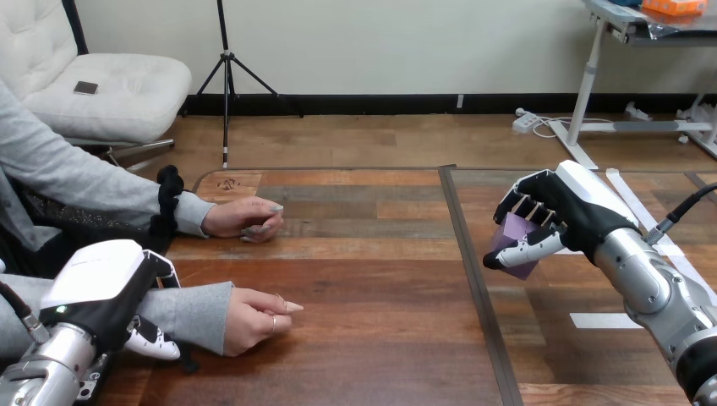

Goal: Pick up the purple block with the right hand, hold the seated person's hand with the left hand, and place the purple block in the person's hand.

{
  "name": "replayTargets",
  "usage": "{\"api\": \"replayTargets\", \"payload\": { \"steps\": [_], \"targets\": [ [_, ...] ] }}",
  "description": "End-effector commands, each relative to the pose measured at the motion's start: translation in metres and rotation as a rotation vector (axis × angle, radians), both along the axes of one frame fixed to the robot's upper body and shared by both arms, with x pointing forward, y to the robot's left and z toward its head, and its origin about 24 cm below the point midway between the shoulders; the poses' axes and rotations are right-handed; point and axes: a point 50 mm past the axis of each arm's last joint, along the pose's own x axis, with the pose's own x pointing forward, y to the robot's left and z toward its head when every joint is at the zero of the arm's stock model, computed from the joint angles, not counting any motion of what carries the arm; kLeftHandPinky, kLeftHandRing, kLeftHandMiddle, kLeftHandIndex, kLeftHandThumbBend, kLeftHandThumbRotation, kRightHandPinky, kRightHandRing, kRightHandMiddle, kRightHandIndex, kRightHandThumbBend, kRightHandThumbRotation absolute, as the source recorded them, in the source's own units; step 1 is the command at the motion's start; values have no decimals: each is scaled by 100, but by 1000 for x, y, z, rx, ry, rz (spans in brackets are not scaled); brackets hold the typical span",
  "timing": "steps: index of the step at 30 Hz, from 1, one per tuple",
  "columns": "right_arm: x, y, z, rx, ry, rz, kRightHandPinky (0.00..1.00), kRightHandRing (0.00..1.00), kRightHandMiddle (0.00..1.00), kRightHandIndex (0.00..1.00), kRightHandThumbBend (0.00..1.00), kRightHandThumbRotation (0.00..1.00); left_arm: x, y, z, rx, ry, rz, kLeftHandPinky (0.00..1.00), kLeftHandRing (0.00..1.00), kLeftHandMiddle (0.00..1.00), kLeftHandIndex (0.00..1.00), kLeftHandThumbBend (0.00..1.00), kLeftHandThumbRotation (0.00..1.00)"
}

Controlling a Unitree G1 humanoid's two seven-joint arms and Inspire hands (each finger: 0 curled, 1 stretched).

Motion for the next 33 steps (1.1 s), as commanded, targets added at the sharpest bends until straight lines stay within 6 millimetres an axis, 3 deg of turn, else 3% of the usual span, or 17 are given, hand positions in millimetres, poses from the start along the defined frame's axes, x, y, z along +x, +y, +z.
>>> {"api": "replayTargets", "payload": {
  "steps": [1,33],
  "targets": [
    [11,-3,26,29,-97,-16,40,44,47,47,77,0,9,-7,7,-29,-31,-15,25,32,40,42,81,0],
    [10,-2,24,43,-95,-18,39,43,46,47,78,0,9,-12,2,-115,-34,-29,24,30,37,38,78,0]
  ]
}}
